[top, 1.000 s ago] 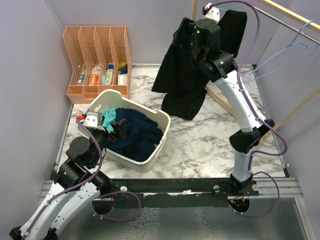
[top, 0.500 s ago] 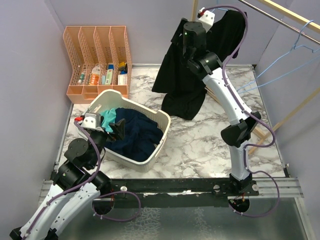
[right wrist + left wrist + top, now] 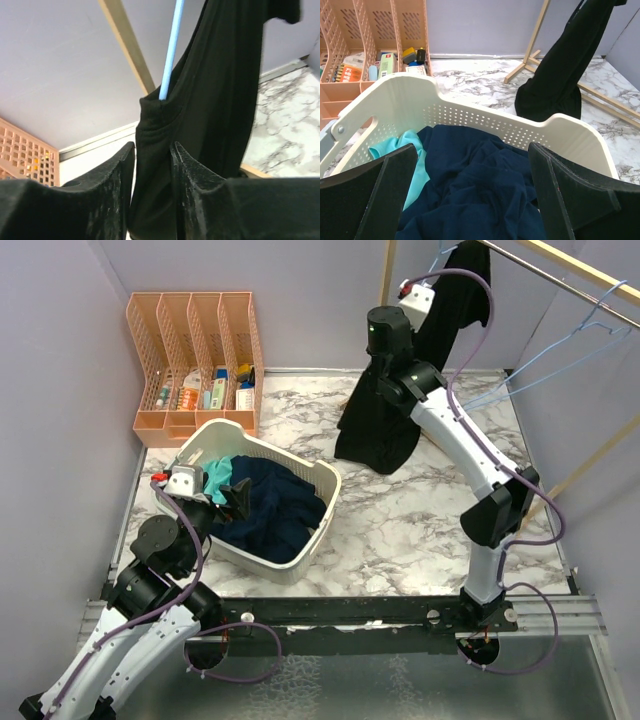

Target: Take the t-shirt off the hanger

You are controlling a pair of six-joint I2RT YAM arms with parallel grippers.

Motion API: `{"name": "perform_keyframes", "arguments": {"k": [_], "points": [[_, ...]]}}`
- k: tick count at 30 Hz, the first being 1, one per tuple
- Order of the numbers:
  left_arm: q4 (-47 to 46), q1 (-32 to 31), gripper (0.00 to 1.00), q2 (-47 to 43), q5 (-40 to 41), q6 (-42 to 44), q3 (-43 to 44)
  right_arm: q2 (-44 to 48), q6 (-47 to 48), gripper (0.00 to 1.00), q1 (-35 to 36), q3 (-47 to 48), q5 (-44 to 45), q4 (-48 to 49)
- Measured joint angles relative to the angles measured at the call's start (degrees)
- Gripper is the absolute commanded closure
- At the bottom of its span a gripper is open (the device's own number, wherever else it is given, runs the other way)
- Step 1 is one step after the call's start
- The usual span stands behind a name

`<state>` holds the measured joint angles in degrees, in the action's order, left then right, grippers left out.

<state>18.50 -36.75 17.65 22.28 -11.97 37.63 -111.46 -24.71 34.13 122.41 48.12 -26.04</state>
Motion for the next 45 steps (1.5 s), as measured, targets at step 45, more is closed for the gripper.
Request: {"name": "perform_keyframes", "arguments": {"k": [45], "points": [[0.1, 0.0, 0.05, 1.0, -1.0, 0.2, 0.0, 29.0, 9.1, 0.99, -6.4, -27.5, -9.4, 4.8]]}}
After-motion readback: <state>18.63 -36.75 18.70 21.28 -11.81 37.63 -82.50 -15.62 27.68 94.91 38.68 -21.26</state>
